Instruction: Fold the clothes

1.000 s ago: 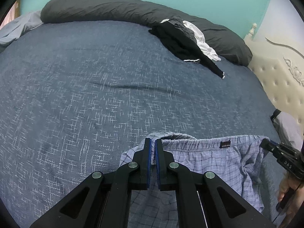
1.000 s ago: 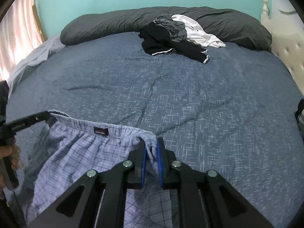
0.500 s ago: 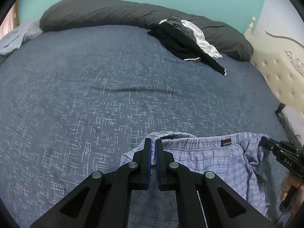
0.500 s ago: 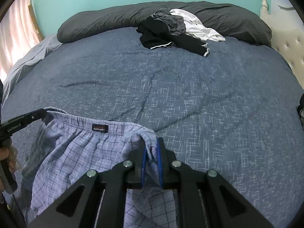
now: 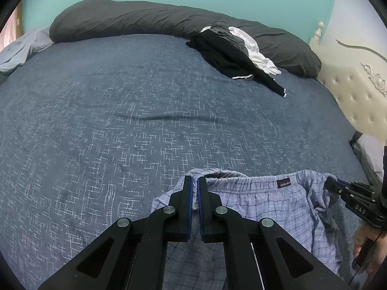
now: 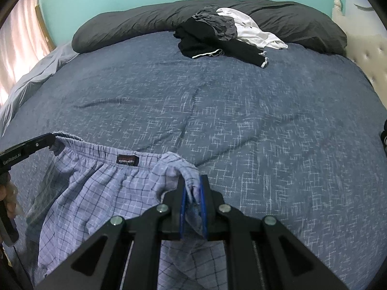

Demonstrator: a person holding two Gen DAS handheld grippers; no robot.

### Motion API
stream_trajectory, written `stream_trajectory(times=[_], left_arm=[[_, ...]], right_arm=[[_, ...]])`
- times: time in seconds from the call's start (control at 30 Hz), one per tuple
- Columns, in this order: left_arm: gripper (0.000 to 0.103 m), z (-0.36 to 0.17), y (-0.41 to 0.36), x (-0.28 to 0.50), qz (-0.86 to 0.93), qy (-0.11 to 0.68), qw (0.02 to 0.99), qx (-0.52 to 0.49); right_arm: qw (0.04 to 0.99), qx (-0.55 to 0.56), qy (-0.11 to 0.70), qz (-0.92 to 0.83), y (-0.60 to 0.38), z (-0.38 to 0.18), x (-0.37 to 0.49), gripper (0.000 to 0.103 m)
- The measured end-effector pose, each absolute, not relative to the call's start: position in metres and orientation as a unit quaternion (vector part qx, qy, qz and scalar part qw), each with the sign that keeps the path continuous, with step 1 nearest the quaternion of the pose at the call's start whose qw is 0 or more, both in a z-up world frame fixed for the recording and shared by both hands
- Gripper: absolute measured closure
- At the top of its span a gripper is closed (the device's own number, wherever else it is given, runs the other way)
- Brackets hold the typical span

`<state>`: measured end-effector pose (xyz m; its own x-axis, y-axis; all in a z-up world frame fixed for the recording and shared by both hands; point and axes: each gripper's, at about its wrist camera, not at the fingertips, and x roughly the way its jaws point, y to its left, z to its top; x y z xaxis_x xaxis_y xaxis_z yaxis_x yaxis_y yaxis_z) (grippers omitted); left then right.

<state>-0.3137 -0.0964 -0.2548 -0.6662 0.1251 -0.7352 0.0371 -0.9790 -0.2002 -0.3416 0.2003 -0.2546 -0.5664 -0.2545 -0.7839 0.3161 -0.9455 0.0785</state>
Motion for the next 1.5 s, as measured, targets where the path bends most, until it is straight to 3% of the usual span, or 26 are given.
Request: stream_trajectory(times=[0.57,0.6,0.67,0.73,0.97,1.23,1.33,1.43,1.5], left_arm=[[0.096,-0.266,-0.11,-0.32,0.893,-0.138,0.023,-0.428],[0.092,-0.266,-0.111,-0.32,0.893,-0.139,0.022,-0.428],[0.07,-0.266,-0.115,-0.321,0.891,-0.146,0.019,-0.43],[0.061,-0.266,-0.121,-0.32,0.89,-0.158,0.012,-0.427],[0.061,-0.268,-0.129,-0.322,0.889,-0.168,0.016,-0.426],[0.062,-0.276,-0.124,-0.327,0.887,-0.158,0.02,-0.434],[0.081,-0.278,-0.123,-0.328,0.886,-0.157,0.024,-0.435],[0.09,-0.279,-0.122,-0.329,0.887,-0.152,0.027,-0.436],[0.091,-0.279,-0.122,-0.329,0.887,-0.152,0.027,-0.435]], right_arm=[[0.149,0.447,-0.025,-0.882,0.222,-0.259,-0.345,0.091],[0.15,0.448,-0.036,-0.881,0.225,-0.26,-0.346,0.09],[0.153,0.45,-0.062,-0.878,0.231,-0.26,-0.347,0.09],[0.154,0.453,-0.087,-0.874,0.236,-0.261,-0.349,0.09],[0.165,0.463,-0.132,-0.861,0.248,-0.261,-0.349,0.087],[0.237,0.492,-0.079,-0.834,0.226,-0.26,-0.341,0.086],[0.237,0.493,-0.068,-0.835,0.225,-0.258,-0.339,0.086],[0.239,0.484,-0.106,-0.835,0.24,-0.253,-0.341,0.086],[0.229,0.47,-0.142,-0.841,0.255,-0.248,-0.341,0.086]])
